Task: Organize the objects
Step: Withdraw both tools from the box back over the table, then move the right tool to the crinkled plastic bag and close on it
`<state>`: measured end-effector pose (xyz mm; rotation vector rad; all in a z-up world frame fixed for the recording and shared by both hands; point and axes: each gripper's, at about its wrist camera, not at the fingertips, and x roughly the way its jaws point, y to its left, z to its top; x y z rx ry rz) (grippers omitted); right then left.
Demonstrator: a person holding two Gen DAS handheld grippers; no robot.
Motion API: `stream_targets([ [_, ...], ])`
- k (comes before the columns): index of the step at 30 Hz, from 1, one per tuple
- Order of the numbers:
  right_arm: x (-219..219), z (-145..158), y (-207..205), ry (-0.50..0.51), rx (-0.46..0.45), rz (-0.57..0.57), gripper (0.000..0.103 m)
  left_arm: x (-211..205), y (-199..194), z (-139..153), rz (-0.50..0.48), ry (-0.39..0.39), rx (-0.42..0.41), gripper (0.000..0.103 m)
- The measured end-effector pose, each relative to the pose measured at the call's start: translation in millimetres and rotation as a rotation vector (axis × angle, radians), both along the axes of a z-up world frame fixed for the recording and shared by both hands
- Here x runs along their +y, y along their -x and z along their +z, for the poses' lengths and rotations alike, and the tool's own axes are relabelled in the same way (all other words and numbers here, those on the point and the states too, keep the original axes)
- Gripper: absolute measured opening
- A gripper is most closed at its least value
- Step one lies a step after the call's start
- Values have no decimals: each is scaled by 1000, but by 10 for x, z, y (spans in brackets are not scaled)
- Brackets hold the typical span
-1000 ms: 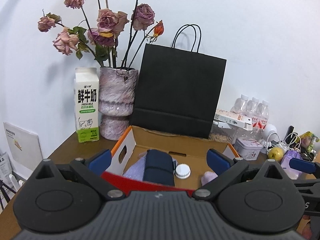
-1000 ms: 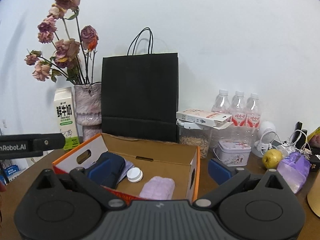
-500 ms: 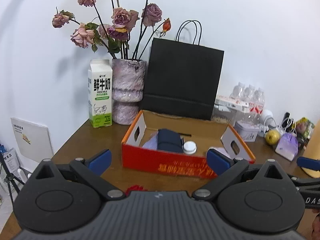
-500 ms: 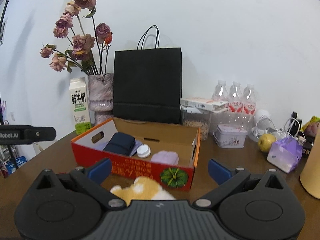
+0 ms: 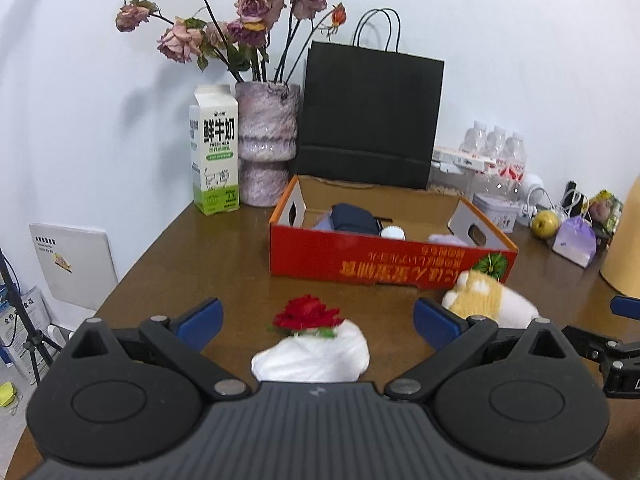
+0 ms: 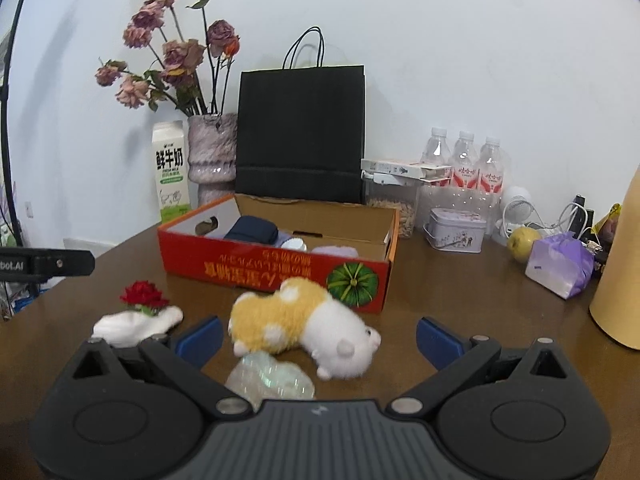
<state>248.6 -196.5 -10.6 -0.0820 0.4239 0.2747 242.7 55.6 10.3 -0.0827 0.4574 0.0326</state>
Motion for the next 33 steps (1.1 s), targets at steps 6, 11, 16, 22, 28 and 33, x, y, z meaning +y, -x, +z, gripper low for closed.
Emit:
stream_targets([
  [6, 26, -158, 104, 13, 41, 2, 103, 23, 70, -144, -34, -18, 33, 103],
  [11, 53, -270, 138, 21, 73, 7, 103, 71, 106, -243, -49, -20, 52, 103],
  [16, 119, -371, 90, 41, 107, 9, 103, 140, 105, -349, -54, -15, 78, 103],
  [22, 208, -454, -71, 42, 141, 14, 103, 217, 69, -400, -50, 14, 86, 103],
  [28, 317, -516, -259, 52, 160, -2, 103, 267, 20, -466, -38, 35, 107, 103],
  [33, 358, -557, -357, 58, 164, -33, 101, 284, 24, -478, -31, 46, 105, 103],
])
